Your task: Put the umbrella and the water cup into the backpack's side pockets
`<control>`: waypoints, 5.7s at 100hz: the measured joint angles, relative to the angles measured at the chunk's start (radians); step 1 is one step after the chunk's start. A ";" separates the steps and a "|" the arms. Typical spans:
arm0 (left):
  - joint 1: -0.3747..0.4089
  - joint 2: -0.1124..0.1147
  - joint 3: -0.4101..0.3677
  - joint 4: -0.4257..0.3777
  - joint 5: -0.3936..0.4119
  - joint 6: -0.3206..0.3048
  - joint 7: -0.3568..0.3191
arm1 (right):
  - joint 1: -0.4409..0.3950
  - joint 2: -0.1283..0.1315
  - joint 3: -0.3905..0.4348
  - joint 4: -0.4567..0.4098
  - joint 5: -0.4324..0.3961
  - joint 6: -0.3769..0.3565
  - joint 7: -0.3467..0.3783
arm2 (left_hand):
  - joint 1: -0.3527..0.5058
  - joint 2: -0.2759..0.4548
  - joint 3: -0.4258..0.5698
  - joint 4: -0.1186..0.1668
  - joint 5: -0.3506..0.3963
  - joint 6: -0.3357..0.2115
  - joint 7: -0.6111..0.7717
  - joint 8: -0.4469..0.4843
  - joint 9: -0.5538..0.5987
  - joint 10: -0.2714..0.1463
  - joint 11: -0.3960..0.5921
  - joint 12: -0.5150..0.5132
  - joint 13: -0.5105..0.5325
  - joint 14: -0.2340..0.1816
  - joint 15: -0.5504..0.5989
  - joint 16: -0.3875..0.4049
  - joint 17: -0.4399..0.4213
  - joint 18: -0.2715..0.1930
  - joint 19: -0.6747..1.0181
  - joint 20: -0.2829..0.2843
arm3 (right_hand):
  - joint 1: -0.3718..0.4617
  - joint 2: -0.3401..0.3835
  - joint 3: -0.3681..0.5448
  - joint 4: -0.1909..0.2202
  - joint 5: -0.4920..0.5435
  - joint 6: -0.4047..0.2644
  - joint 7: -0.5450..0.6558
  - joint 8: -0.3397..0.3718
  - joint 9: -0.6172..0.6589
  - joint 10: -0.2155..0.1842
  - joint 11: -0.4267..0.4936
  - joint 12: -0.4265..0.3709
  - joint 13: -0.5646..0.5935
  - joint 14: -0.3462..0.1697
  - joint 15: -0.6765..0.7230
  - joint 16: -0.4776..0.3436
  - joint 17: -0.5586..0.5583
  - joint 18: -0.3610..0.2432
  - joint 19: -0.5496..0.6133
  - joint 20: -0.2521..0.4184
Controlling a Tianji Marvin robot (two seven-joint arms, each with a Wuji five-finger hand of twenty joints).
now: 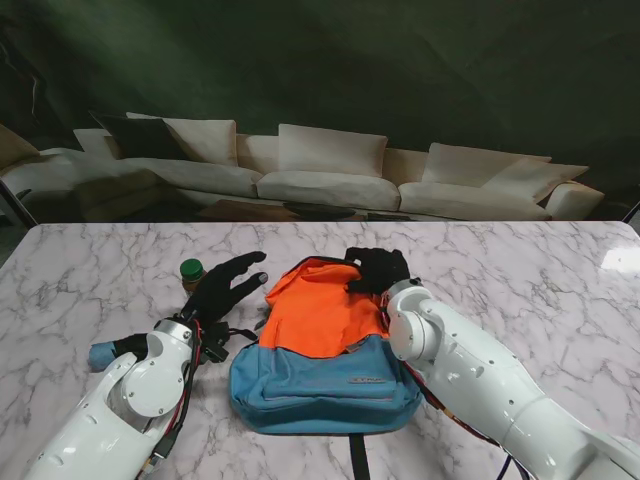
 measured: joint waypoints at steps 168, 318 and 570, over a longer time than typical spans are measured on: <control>0.084 0.034 -0.126 -0.227 0.138 -0.209 -0.080 | -0.499 0.094 0.505 -0.574 -0.298 -0.452 -0.286 | -0.177 -0.057 -0.003 0.000 -0.222 -0.001 -0.114 -0.052 -0.247 0.042 -0.113 -0.160 -0.068 0.007 -0.070 -0.087 -0.006 -0.002 -0.059 -0.028 | 0.052 -0.001 0.050 0.006 0.026 -0.076 0.024 0.026 0.038 0.011 0.014 0.012 0.049 0.013 -0.097 0.006 0.104 -0.059 0.089 0.087; -0.331 0.056 0.227 -0.066 0.166 -0.073 -0.193 | -0.508 0.108 0.484 -0.655 -0.300 -0.462 -0.157 | 0.280 -0.403 0.107 0.020 0.251 -0.031 0.583 0.125 0.619 -0.105 0.149 0.326 0.639 -0.096 0.346 0.125 0.521 -0.075 0.513 -0.062 | -0.242 0.173 -0.034 0.172 -0.078 0.185 -0.355 -0.231 -0.065 0.042 -0.104 0.013 -0.048 0.042 -0.214 -0.041 0.018 -0.020 0.072 0.094; -0.084 0.136 -0.009 -0.110 0.388 -0.424 -0.330 | -0.640 0.128 0.558 -0.832 -0.368 -0.232 -0.051 | 0.012 -0.140 0.009 0.019 0.261 -0.091 0.333 0.109 0.316 -0.118 0.229 0.140 0.400 -0.055 0.386 0.302 0.358 -0.052 0.606 0.197 | 0.011 0.040 -0.062 0.015 0.277 0.187 -0.268 -0.417 0.284 0.011 -0.250 -0.038 0.326 0.095 0.114 0.039 0.439 -0.075 0.510 0.284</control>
